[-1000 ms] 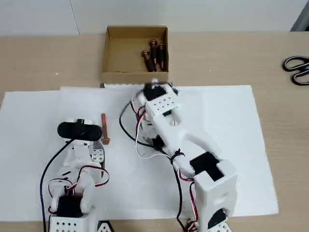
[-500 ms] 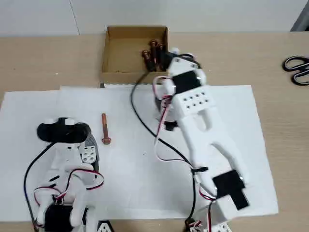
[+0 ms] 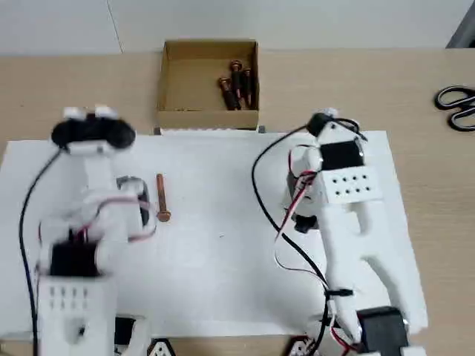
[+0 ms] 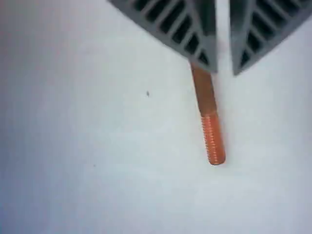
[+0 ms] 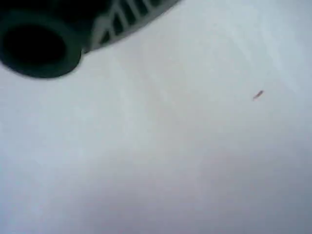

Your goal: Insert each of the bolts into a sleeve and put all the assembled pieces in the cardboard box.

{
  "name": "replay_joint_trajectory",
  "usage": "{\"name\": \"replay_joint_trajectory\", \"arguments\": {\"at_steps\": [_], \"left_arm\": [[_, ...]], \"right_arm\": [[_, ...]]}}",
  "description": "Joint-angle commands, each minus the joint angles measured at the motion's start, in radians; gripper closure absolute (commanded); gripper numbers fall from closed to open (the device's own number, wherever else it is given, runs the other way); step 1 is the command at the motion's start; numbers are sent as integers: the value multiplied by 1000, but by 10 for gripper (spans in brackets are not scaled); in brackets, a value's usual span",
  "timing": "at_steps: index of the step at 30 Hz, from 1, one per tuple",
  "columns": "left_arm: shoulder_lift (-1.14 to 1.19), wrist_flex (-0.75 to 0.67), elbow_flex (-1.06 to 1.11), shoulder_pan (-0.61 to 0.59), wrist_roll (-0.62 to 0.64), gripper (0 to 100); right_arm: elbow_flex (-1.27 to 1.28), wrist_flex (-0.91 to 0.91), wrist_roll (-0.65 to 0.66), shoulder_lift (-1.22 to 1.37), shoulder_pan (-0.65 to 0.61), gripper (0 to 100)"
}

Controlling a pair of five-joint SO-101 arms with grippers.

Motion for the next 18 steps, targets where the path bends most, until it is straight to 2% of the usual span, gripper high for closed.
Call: {"name": "replay_joint_trajectory", "arguments": {"at_steps": [1,9,18], "left_arm": [[224,6,-157,-2,95,994],[549,20,-300,3,348,994],[776,20,-308,6,347,993]], "right_arm": [[58,-50,8,-81,39,996],[215,-99,9,-206,85,996],[293,-97,57,-320,120,996]]}}
